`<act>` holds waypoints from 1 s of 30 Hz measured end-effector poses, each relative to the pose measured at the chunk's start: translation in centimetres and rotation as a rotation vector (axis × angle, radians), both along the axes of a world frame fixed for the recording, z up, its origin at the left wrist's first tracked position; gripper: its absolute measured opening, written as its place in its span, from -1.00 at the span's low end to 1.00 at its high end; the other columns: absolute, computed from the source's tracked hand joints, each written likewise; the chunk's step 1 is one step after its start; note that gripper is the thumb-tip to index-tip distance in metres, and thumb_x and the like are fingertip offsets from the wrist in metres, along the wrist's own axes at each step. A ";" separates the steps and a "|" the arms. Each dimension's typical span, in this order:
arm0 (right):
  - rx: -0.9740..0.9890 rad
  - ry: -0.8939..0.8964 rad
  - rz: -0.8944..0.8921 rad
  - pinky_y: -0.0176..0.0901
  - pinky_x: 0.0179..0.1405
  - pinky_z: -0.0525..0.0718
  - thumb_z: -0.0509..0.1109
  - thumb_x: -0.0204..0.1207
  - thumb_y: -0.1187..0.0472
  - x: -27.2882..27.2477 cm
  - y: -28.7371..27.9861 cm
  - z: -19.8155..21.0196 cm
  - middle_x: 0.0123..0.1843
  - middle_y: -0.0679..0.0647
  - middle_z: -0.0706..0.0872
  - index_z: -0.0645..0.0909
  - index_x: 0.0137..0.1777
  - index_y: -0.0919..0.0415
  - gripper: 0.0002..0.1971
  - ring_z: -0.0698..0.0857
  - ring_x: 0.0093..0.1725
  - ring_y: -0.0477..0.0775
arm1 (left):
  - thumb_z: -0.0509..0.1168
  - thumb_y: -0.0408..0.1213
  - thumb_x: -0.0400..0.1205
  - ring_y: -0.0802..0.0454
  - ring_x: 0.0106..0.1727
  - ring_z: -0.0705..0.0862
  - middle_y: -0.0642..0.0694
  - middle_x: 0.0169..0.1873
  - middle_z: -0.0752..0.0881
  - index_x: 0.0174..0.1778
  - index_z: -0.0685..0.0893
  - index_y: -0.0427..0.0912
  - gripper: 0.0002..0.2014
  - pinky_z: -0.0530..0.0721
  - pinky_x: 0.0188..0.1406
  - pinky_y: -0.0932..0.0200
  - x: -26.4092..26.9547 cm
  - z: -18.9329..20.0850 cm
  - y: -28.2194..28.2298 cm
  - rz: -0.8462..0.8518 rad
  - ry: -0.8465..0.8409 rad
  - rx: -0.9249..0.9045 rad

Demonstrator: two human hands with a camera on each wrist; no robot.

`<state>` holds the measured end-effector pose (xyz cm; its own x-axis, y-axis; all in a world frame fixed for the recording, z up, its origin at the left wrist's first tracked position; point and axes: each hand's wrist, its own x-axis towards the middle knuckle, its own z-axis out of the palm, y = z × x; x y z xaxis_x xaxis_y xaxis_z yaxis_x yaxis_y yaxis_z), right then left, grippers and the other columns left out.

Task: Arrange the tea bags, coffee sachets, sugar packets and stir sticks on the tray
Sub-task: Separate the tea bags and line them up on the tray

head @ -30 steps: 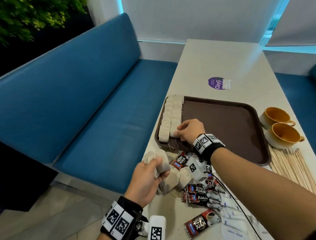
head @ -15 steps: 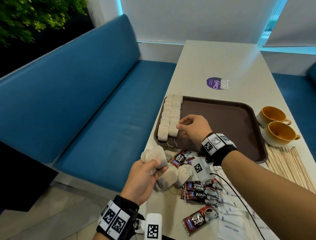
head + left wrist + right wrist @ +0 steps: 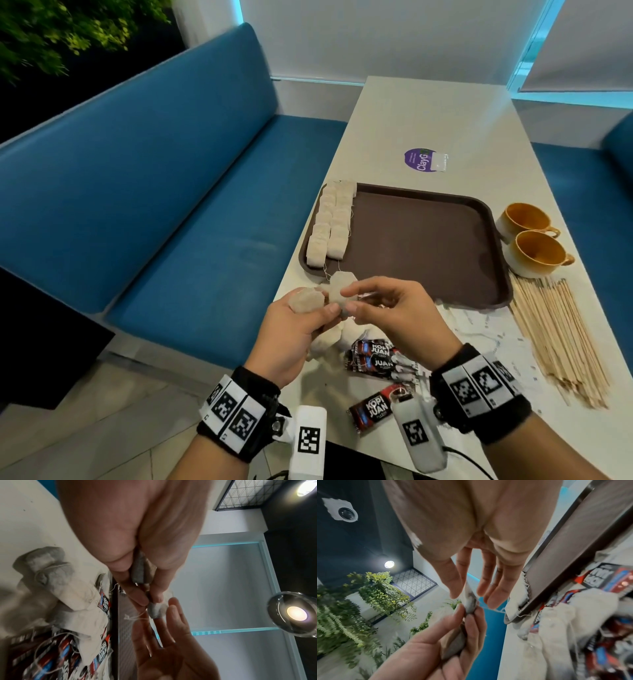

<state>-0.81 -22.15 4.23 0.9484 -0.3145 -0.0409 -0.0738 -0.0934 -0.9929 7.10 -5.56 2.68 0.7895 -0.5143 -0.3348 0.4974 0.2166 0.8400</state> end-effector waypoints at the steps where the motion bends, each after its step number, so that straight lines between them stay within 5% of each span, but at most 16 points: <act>1: 0.000 -0.001 -0.009 0.03 -0.03 0.82 0.67 0.44 0.31 -0.3 0.1 -0.1 -0.10 0.09 0.88 0.87 0.00 0.15 -0.84 0.79 -0.18 0.08 | 0.42 -0.63 0.56 -0.22 -0.02 0.85 -0.34 -0.10 0.84 -0.01 0.73 -0.37 -0.85 0.80 -0.02 0.04 -0.2 0.2 0.0 -0.003 -0.011 0.007; 4: -0.039 -0.001 -0.046 0.06 0.03 0.85 0.69 0.41 0.34 -0.6 0.0 -0.7 -0.06 0.05 0.89 0.86 0.05 0.14 -0.77 0.85 -0.08 0.09 | 0.42 -0.66 0.55 -0.21 -0.04 0.86 -0.30 -0.15 0.84 -0.19 0.81 -0.24 -0.78 0.83 -0.08 0.07 -0.8 0.5 -0.1 -0.044 -0.040 0.020; 8: -0.040 0.026 -0.080 0.05 0.02 0.86 0.67 0.40 0.44 -0.4 -0.3 -1.2 -0.10 0.08 0.90 0.86 0.06 0.17 -0.73 0.86 -0.11 0.10 | 0.32 -0.60 0.66 -0.16 -0.10 0.86 -0.26 -0.19 0.85 -0.03 0.71 -0.39 -0.90 0.86 -0.13 0.09 -1.0 0.5 -0.2 -0.044 0.048 0.008; 13: -0.032 0.049 -0.104 -0.09 -0.13 0.84 0.65 0.40 0.50 0.4 -0.8 -0.9 -0.12 0.13 0.89 0.85 0.05 0.14 -0.69 0.84 -0.12 0.11 | 0.01 -0.73 0.59 -0.44 0.10 0.82 -0.53 0.10 0.77 0.20 0.58 -0.59 -0.66 0.81 0.19 -0.03 -0.4 0.5 0.1 0.026 0.273 -0.095; 16: -0.171 0.055 -0.168 -0.14 -0.08 0.82 0.59 0.44 0.52 1.6 -2.1 -0.6 -0.11 0.03 0.90 0.84 0.00 -0.07 -0.60 0.87 -0.08 0.05 | -0.05 -0.74 0.58 -0.55 0.19 0.76 -0.65 0.25 0.66 0.23 0.53 -0.58 -0.62 0.74 0.30 -0.20 0.1 0.3 0.6 0.100 0.319 -0.135; 21: -0.323 0.018 -0.326 -0.39 -0.15 0.70 0.59 0.46 0.44 4.4 -5.1 1.0 -0.10 -0.08 0.84 0.83 -0.06 -0.12 -0.65 0.77 -0.14 -0.22 | 0.02 -0.64 0.76 -0.38 0.18 0.81 -0.40 0.22 0.78 0.25 0.57 -0.38 -0.72 0.83 0.06 -0.21 1.3 -0.1 2.0 0.064 0.207 -0.063; 24: -0.365 0.078 -0.243 -0.45 -0.22 0.61 0.62 0.43 0.38 6.7 -5.7 0.8 -0.18 -0.01 0.81 0.83 -0.09 -0.05 -0.74 0.69 -0.24 -0.17 | 0.11 -0.49 0.81 -0.25 0.11 0.82 -0.24 0.21 0.81 0.16 0.63 -0.29 -0.81 0.77 -0.07 -0.13 1.3 -0.1 2.3 -0.026 0.152 0.019; 30: -0.287 0.287 -0.072 -0.06 -0.04 0.80 0.60 0.46 0.43 10.9 -4.9 -2.5 -0.21 0.05 0.75 0.84 -0.10 0.08 -0.79 0.71 -0.24 0.02 | 0.21 -0.47 0.78 -0.05 -0.06 0.72 -0.21 0.21 0.82 0.19 0.67 -0.34 -0.84 0.68 -0.15 0.11 1.3 -1.5 2.2 -0.009 0.121 0.091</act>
<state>10.05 -27.06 1.69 0.8863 -0.4167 -0.2019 -0.3607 -0.3481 -0.8653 8.38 -3.37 1.20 0.7361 -0.4844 -0.4727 0.5976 0.1373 0.7899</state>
